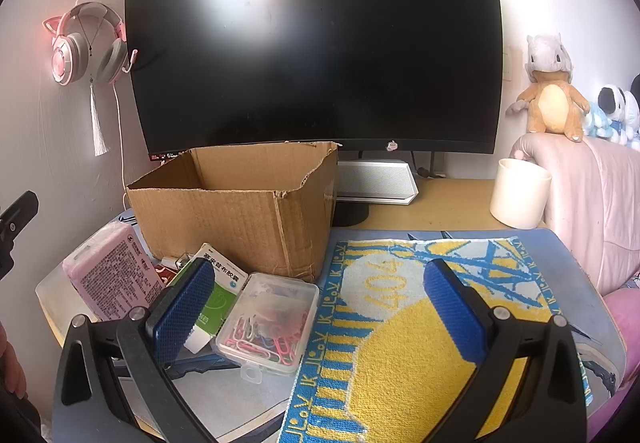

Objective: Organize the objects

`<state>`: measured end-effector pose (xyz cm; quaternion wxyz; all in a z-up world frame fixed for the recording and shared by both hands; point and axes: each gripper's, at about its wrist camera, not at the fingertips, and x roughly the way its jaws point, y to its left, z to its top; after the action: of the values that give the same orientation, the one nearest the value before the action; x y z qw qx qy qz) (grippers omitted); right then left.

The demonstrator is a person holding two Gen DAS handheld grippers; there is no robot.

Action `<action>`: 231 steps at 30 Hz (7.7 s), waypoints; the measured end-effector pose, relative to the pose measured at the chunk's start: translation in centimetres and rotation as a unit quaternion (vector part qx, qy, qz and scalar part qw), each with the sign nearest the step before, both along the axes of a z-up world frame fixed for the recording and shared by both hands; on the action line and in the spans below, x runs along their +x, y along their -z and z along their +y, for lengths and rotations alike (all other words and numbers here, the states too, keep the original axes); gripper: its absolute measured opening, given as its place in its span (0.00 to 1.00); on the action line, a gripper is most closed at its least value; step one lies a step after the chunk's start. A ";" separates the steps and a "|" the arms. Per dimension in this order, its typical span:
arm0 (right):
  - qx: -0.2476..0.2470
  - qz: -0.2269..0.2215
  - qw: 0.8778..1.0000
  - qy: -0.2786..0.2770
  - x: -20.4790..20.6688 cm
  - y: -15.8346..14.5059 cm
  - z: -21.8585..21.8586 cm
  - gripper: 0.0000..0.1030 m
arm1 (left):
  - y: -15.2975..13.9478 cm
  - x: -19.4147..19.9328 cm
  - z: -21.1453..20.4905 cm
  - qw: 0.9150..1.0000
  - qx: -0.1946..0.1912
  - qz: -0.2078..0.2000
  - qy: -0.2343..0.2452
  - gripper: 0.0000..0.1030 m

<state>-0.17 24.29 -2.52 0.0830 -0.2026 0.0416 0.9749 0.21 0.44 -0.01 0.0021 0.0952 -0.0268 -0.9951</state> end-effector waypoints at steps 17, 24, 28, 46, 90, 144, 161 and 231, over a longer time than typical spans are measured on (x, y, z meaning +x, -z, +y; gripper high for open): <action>0.000 -0.002 1.000 0.001 -0.1 0.3 0.0 1.00 | 0.1 -0.1 0.0 1.000 0.005 -0.004 0.001 1.00; -0.001 -0.002 1.000 0.001 -0.1 0.3 0.0 1.00 | 0.1 -0.1 0.1 1.000 0.005 -0.004 0.001 1.00; -0.002 -0.002 1.000 0.001 -0.1 0.5 0.0 1.00 | 0.1 -0.2 0.1 1.000 0.007 -0.005 0.002 1.00; -0.015 -0.014 1.000 0.001 -0.4 0.8 0.0 1.00 | 0.2 -0.2 1.4 0.999 0.036 -0.017 0.032 1.00; -0.004 -0.114 0.994 -0.001 -3.7 3.1 -1.1 1.00 | 3.9 -4.0 5.7 0.989 0.033 -0.136 0.054 1.00; -0.038 -0.104 0.994 0.013 -4.2 -4.0 -0.7 0.58 | -6.0 -4.1 6.9 0.991 0.067 -0.075 0.092 0.33; -0.025 -0.071 0.997 -0.019 -8.4 -8.5 0.0 0.58 | -9.6 -9.4 6.9 0.995 0.054 -0.047 0.073 0.33; 0.030 -0.151 0.986 -0.060 -20.3 -2.1 -1.3 0.58 | -2.9 -22.3 8.9 0.980 0.056 -0.179 0.063 0.34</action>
<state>-20.46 23.03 -0.38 0.0353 -0.3470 -0.0129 0.9371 -22.11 9.33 2.85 -0.0704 0.2702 0.0231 -0.9599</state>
